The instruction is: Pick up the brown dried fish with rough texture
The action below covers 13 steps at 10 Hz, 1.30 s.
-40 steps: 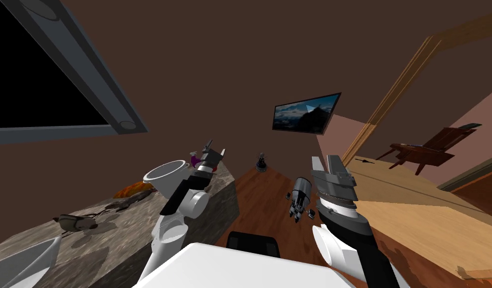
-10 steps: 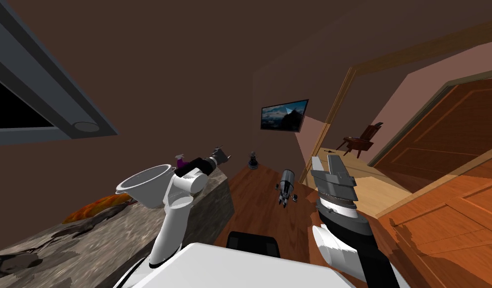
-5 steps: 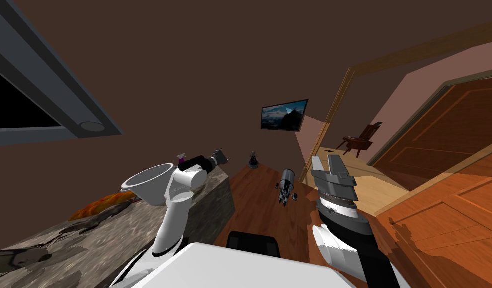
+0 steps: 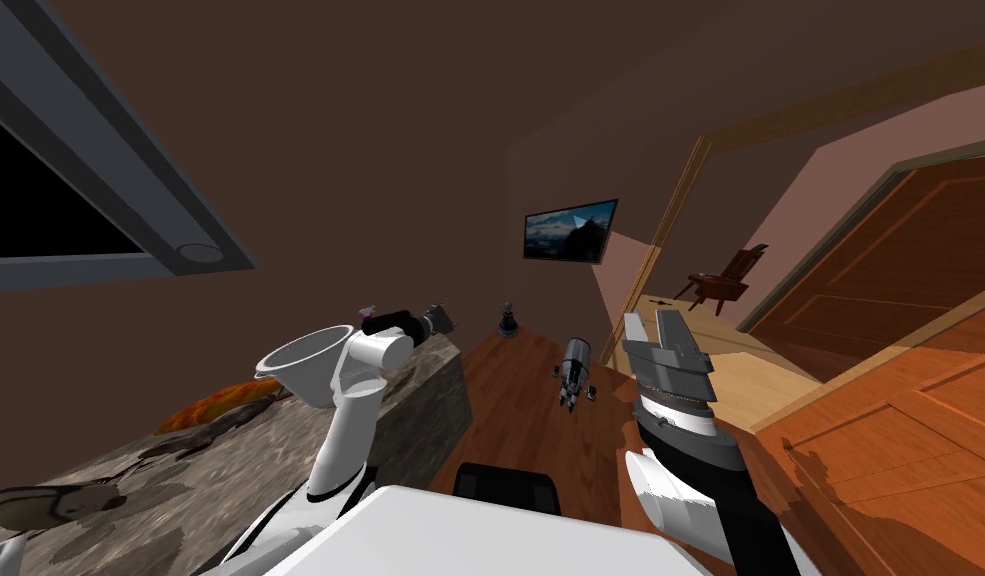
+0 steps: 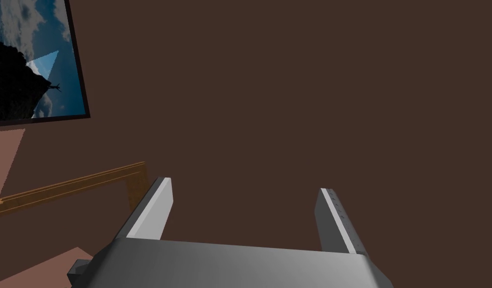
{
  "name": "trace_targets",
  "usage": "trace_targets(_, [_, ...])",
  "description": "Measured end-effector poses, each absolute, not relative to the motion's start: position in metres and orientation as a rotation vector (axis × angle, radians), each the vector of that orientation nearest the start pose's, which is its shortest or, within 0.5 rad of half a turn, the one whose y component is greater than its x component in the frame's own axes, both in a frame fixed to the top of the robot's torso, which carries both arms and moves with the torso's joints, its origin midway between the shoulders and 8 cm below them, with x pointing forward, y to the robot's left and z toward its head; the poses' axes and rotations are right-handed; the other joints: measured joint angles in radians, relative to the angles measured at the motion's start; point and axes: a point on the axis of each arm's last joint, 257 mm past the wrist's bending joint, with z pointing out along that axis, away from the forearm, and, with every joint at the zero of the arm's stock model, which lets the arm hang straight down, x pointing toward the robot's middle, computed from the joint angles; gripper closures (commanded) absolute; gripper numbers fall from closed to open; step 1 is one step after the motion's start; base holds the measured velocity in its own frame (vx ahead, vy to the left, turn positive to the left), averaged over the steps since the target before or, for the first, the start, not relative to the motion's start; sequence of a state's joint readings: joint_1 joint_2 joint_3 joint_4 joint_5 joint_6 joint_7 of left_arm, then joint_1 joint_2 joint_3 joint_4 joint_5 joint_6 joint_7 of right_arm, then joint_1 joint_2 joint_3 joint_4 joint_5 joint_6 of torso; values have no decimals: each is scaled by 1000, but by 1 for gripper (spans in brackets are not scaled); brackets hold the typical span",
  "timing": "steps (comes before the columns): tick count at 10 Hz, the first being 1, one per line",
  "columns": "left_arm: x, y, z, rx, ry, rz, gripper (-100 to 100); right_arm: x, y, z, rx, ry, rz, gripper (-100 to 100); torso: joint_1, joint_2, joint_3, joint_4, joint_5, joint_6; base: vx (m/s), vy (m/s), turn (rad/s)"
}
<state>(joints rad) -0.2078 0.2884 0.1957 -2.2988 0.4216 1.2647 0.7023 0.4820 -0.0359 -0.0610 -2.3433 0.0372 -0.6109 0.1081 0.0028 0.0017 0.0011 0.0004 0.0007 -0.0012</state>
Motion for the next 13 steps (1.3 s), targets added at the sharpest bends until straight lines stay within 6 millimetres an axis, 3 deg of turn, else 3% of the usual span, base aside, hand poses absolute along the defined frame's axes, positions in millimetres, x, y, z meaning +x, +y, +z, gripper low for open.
trace_targets(10, [485,287,-147,-2332,1145,-1200,-100,308,-277,77,409,549,1165,0,1,-1,0,0,0,0,-14,42,30])
trace_targets(13, [469,303,-191,-2477,1141,-1039,-100,308,-277,77,409,549,1165,0,3,-2,-1,0,1,0,6,75,41])
